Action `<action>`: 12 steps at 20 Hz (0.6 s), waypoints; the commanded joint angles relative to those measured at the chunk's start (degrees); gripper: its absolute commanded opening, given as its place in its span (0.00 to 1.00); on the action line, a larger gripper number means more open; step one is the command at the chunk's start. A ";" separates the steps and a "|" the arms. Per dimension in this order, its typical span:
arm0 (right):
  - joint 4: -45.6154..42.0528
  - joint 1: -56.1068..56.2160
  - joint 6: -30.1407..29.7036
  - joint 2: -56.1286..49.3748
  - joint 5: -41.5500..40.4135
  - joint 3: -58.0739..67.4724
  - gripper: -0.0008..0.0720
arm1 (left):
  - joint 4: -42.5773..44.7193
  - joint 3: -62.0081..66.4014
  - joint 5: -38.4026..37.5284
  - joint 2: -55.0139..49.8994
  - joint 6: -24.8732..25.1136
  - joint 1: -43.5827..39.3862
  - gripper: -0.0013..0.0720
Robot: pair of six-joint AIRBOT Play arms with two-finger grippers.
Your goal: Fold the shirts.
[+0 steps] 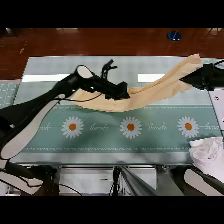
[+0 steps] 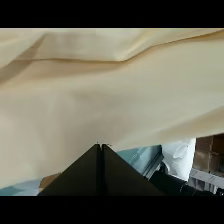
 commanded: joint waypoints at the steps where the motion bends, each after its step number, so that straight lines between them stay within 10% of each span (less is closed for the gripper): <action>1: 0.02 0.00 0.85 2.54 0.61 0.07 0.05 | -0.07 0.00 6.58 -3.04 -4.04 -4.72 0.05; 7: -0.46 0.00 1.64 4.37 1.60 0.07 0.05 | -15.43 2.45 18.18 -9.70 -1.46 -13.51 0.05; 12: -4.33 0.00 2.84 4.37 1.88 0.07 0.05 | -19.85 6.91 12.00 -13.16 5.33 -11.69 0.05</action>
